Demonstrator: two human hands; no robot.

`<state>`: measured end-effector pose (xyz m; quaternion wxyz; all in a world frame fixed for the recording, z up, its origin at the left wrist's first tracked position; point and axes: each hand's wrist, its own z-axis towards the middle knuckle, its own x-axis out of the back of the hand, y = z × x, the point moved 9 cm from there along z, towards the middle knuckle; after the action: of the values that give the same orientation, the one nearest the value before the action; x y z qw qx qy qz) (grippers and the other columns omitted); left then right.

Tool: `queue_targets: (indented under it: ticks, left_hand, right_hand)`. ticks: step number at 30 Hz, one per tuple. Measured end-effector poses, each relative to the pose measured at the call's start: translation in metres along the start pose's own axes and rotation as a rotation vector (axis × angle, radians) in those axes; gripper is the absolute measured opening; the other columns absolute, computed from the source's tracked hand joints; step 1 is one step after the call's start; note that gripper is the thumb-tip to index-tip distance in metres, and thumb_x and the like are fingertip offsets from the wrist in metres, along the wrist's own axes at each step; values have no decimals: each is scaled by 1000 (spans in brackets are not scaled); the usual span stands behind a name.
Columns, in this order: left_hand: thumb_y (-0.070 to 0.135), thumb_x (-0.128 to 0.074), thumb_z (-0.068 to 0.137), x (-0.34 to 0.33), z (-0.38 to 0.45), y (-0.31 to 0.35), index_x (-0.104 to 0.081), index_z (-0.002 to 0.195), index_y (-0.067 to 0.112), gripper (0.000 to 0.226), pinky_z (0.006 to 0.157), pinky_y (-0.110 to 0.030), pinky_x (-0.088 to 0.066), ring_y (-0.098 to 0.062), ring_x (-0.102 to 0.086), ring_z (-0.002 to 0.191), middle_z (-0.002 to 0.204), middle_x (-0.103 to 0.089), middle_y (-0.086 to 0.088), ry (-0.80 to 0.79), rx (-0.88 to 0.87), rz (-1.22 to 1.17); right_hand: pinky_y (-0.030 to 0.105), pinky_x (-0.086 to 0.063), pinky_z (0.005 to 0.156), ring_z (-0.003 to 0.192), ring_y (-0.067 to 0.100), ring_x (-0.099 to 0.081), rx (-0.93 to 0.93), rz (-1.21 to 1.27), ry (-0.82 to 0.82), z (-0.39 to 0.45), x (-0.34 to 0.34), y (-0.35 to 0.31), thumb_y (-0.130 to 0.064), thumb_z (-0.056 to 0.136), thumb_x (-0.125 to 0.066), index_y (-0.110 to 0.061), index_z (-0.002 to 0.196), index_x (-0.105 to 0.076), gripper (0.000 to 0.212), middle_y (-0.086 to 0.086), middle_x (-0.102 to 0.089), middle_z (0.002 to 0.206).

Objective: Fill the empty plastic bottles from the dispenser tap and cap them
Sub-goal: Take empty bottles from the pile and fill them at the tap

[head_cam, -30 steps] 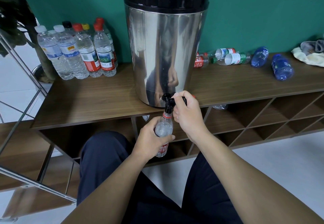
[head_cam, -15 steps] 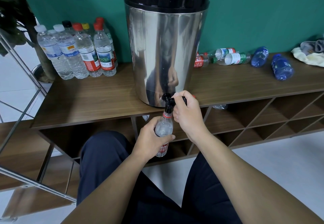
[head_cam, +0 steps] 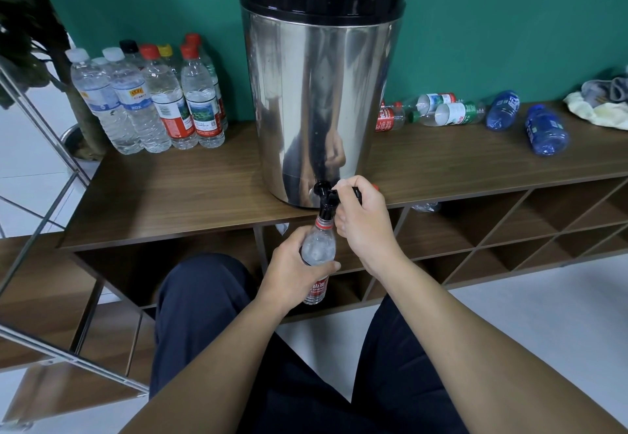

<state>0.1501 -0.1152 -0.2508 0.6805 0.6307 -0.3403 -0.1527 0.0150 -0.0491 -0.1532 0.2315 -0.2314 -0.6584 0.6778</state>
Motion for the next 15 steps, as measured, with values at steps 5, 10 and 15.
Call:
queue_targets:
  ticks: [5,10,15]
  left_hand:
    - [29,-102,78,-1,1,-2,-67,131,45,65,108,-49,-61,-6,-72,118,123,-77,17,5,1,-7]
    - [28,-102,77,-1,2,-3,-68,129,45,65,107,-49,-62,-7,-73,116,121,-78,17,8,8,-20]
    - [27,-102,78,-2,2,-4,-68,132,44,66,108,-49,-62,-5,-73,116,122,-78,17,0,13,-36]
  right_hand:
    - [30,-34,55,55,11,-39,1,2,5,0,0,1,-31,115,-56,-24,95,-63,22,-8,-46,59]
    - [31,-34,55,55,13,-39,3,9,10,1,0,2,-32,114,-56,-23,92,-62,25,-5,-44,60]
    - [30,-36,56,56,11,-43,4,-11,15,2,1,2,-32,114,-56,-23,96,-64,22,-7,-49,61]
